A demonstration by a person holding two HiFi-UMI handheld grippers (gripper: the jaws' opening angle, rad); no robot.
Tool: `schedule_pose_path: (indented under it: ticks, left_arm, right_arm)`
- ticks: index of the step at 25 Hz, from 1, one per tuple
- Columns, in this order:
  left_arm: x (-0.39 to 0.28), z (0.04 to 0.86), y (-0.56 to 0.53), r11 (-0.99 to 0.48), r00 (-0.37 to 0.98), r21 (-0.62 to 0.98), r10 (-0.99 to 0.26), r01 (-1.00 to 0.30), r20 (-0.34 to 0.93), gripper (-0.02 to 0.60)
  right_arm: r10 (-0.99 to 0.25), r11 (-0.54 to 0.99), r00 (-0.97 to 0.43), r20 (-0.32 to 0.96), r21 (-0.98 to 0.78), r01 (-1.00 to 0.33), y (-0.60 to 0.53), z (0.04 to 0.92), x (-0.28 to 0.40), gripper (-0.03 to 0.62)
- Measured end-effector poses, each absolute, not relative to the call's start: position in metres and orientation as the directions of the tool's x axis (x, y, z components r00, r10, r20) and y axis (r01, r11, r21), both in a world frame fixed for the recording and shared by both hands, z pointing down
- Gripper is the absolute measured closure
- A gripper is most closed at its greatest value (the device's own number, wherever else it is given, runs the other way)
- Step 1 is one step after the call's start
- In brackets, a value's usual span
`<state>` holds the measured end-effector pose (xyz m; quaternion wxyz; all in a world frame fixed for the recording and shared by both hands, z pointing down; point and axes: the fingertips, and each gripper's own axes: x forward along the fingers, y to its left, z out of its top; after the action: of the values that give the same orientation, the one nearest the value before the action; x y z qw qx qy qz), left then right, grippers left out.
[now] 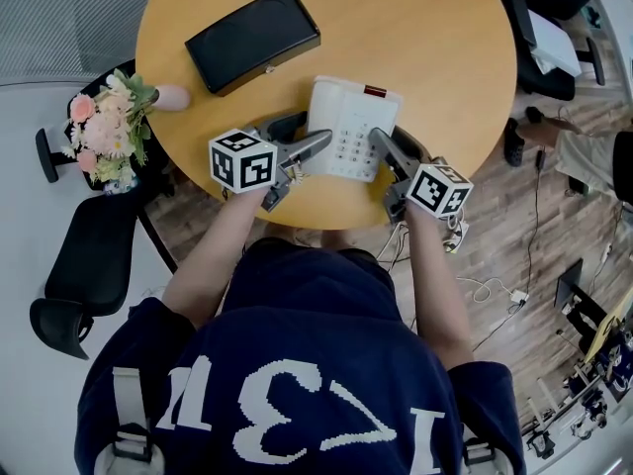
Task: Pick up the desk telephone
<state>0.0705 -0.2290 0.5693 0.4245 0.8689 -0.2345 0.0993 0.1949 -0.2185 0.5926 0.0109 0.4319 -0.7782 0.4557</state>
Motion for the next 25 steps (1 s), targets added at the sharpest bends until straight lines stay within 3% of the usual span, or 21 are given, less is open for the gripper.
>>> schedule_pose_path:
  ticks: [8,15,25]
  left_arm:
    - [0.069,0.49,-0.253,-0.658,0.867,0.566,-0.411,-0.497,0.283,0.288]
    - [0.065,0.41,-0.264,-0.768,0.875,0.423,-0.45,-0.481,0.178,0.29]
    - [0.056,0.301,-0.26,-0.841,0.872,0.264,-0.49,-0.473,0.002,0.291]
  right_arm:
    - [-0.728,0.344,-0.626,0.279,-0.641,-0.686,-0.247,0.516,0.194,0.399]
    - [-0.759,0.494,-0.631,0.163,-0.487,-0.72,-0.266,0.427,0.19,0.399]
    - [-0.784,0.585,-0.62,-0.021,-0.358,-0.728,-0.263,0.316,0.184,0.402]
